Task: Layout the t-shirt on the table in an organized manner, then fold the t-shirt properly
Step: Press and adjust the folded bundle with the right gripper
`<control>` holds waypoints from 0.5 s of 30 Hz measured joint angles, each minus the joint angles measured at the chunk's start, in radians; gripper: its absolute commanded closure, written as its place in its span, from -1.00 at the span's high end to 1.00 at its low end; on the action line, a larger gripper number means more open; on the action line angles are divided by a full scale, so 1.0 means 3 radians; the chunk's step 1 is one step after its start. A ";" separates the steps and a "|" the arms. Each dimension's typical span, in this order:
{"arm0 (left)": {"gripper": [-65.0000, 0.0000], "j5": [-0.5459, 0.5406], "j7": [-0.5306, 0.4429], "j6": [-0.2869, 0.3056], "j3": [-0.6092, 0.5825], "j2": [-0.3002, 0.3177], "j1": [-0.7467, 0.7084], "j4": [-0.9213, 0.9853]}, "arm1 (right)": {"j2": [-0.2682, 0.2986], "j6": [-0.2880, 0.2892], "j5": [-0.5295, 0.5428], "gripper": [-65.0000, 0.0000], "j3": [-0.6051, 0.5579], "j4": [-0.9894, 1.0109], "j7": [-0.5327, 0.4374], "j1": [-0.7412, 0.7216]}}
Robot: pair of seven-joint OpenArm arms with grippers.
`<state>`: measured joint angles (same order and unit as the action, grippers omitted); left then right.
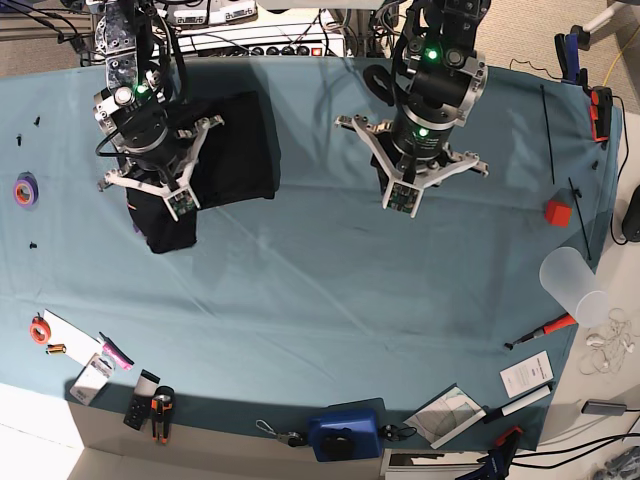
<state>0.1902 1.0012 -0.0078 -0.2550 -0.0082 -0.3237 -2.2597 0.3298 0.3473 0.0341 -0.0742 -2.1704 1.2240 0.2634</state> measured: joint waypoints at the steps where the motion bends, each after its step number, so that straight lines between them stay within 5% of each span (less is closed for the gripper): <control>1: -0.77 0.0000 -0.0001 0.0001 0.0000 0.0000 0.0000 0.0000 | 0.0001 0.0006 0.0000 -0.58 0.0000 0.0000 -0.0019 0.0000; 3: -0.77 0.0000 0.0000 0.0000 0.0000 0.0001 0.0000 0.0000 | 0.0003 0.0000 0.0064 -0.37 0.0000 0.0000 -0.0023 0.0000; 15: -0.77 0.0001 -0.0039 0.0001 0.0000 0.0000 0.0000 0.0000 | 0.0008 0.0001 0.0484 -0.37 0.0000 -0.0544 0.0268 0.0022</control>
<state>0.1905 0.9894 -0.0074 -0.2550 -0.0082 -0.3237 -2.2597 0.3321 0.3477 0.1795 -0.0742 -2.3337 1.3045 0.2699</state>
